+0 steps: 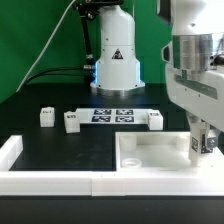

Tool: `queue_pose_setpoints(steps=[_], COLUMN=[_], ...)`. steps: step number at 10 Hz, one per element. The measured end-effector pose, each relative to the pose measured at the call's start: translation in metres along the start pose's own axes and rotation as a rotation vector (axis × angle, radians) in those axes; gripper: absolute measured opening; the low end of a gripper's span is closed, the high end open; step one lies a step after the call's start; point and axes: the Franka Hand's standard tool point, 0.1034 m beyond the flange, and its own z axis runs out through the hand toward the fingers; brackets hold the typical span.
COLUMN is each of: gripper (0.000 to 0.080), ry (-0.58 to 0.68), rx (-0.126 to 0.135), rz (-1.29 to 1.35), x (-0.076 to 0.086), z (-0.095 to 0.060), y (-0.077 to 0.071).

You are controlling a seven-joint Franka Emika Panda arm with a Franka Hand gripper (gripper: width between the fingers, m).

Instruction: Assemble one leg

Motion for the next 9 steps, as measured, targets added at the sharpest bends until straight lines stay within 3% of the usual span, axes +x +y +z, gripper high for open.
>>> queue_pose_setpoints(steps=[5, 7, 8, 9], gripper=[0.0291, 0.0291, 0.0383, 0.0525], ry=[-0.008, -0.011, -0.011, -0.011], rx=[0.01, 0.011, 0.011, 0.011], rz=[0.381, 0.411, 0.395, 0.392], x=[0.0019, 0.0003, -0.0006, -0.001], z=[-0.0005, -0.0005, -0.0004, -0.0004], y=[-0.0013, -0.0012, -0.0011, -0.001])
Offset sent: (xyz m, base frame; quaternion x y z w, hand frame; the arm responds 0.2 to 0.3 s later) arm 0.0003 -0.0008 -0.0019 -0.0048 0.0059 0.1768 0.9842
